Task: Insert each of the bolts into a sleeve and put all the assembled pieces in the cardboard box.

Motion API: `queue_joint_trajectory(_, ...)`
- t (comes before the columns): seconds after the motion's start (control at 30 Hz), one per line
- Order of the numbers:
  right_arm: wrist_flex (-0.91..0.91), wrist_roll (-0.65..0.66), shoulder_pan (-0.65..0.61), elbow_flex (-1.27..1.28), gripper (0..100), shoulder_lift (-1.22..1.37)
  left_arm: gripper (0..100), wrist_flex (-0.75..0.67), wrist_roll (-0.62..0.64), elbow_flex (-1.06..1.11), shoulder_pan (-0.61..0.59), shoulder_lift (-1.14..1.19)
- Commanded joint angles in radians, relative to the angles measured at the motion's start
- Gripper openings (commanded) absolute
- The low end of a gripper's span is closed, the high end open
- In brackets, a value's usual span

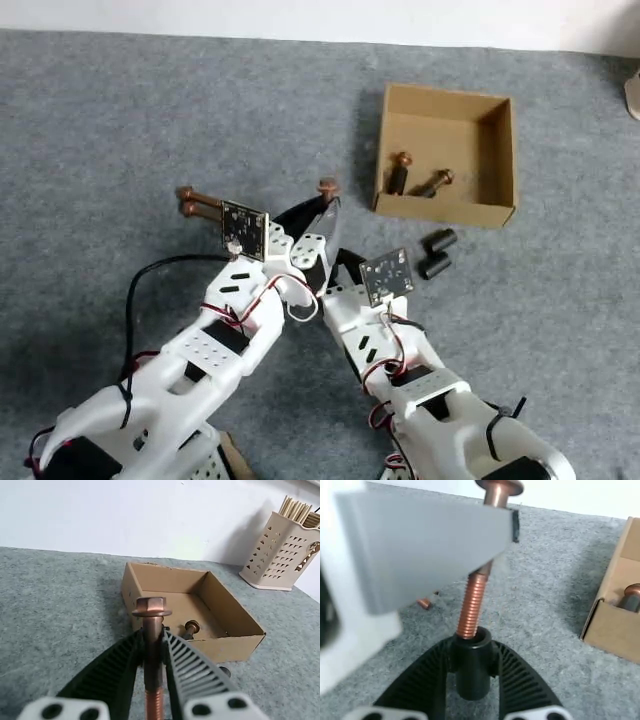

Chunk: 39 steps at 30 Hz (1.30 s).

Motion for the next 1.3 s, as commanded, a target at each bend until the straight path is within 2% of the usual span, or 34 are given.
queue_joint_trajectory(0.0, -0.005, 0.005, 0.015, 0.139, 0.4, -0.03, 0, -0.006, -0.005, -0.013, -0.004, -0.036)
queue_joint_trajectory(0.17, -0.015, 0.003, 0.013, 0.139, 0.4, -0.03, 0, -0.006, -0.005, -0.013, -0.004, -0.036)
queue_joint_trajectory(0.3, -0.11, 0.003, 0.012, 0.142, 0.4, -0.03, 0, -0.015, -0.008, -0.013, -0.005, -0.036)
queue_joint_trajectory(0.4, -0.116, 0.003, 0.012, 0.142, 0.4, -0.03, 0, -0.052, -0.011, -0.007, -0.005, -0.036)
queue_joint_trajectory(0.7, -0.117, 0.006, 0.022, 0.14, 0.4, -0.03, 1, -0.049, -0.015, 0.016, 0.002, -0.035)
queue_joint_trajectory(0.87, -0.117, 0.003, 0.113, 0.131, 0.4, -0.03, 1, -0.049, -0.15, 0.03, 0.005, -0.035)
queue_joint_trajectory(1.0, -0.116, 0.002, 0.176, 0.111, 0.4, -0.03, 1, -0.048, -0.158, 0.045, 0.019, -0.035)
queue_joint_trajectory(1.27, -0.116, 0.002, 0.186, 0.111, 0.4, -0.03, 1, 0.14, -0.16, -0.013, 0.061, -0.036)
